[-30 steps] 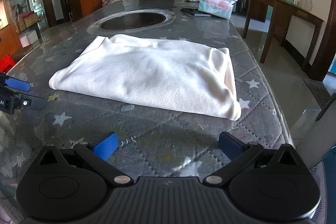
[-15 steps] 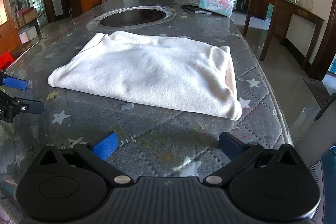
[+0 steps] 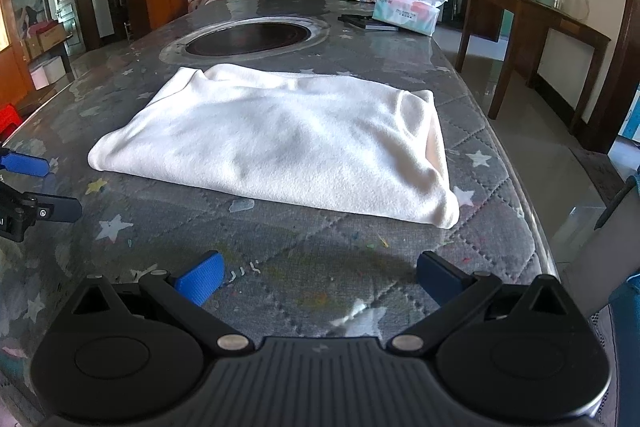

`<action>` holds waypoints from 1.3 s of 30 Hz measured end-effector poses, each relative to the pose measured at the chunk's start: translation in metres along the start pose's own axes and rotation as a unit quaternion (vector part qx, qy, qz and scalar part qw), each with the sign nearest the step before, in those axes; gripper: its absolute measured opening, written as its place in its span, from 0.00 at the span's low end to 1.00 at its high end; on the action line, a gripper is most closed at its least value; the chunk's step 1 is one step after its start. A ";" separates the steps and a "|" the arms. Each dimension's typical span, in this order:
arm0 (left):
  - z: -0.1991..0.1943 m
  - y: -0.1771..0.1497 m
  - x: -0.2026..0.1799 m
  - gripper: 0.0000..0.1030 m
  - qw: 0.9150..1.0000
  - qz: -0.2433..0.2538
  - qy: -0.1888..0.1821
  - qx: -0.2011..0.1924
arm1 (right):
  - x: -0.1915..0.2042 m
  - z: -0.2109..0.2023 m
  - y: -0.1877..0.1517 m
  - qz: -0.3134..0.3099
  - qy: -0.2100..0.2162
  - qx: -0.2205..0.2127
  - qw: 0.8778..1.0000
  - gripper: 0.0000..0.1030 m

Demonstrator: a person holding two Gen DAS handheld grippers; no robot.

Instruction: Fold clothes

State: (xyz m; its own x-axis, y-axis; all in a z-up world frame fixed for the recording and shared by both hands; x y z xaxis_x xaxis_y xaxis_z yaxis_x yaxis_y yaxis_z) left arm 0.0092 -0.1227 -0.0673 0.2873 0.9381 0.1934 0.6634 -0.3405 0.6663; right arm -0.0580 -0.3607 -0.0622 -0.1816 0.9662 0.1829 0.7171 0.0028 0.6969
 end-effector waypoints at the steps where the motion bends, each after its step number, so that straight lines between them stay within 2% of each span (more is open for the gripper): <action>1: 0.000 0.000 0.000 1.00 1.000 -0.002 0.002 -0.001 | 0.000 0.000 0.000 0.000 0.000 -0.002 1.000 1.00; 18: -0.003 -0.003 0.000 1.00 1.000 -0.025 0.019 -0.002 | 0.002 -0.003 -0.003 0.009 -0.015 -0.013 1.000 1.00; 30: -0.006 -0.004 -0.002 1.00 0.999 -0.033 0.025 0.004 | 0.010 -0.002 -0.002 -0.001 0.000 -0.011 1.000 1.00; 39: -0.009 -0.001 -0.008 1.00 0.999 -0.049 0.013 0.014 | 0.017 -0.006 0.004 -0.003 -0.001 -0.025 1.000 1.00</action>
State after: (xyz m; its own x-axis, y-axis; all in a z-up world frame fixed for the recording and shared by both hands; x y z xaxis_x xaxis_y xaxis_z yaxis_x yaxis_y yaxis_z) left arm -0.0001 -0.1289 -0.0626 0.2021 0.9682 0.1471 0.7060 -0.2482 0.6633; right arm -0.0626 -0.3460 -0.0524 -0.1844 0.9669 0.1763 0.6817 -0.0034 0.7317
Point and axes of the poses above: each gripper's, at about its wrist camera, not at the fingertips, and z roughly the way its jaws point, x to its left, y to its top, the point moved 9 cm from there along z, roughly the way its jaws point, and after that the axes turned 14 degrees about y, right-handed, at the moved point
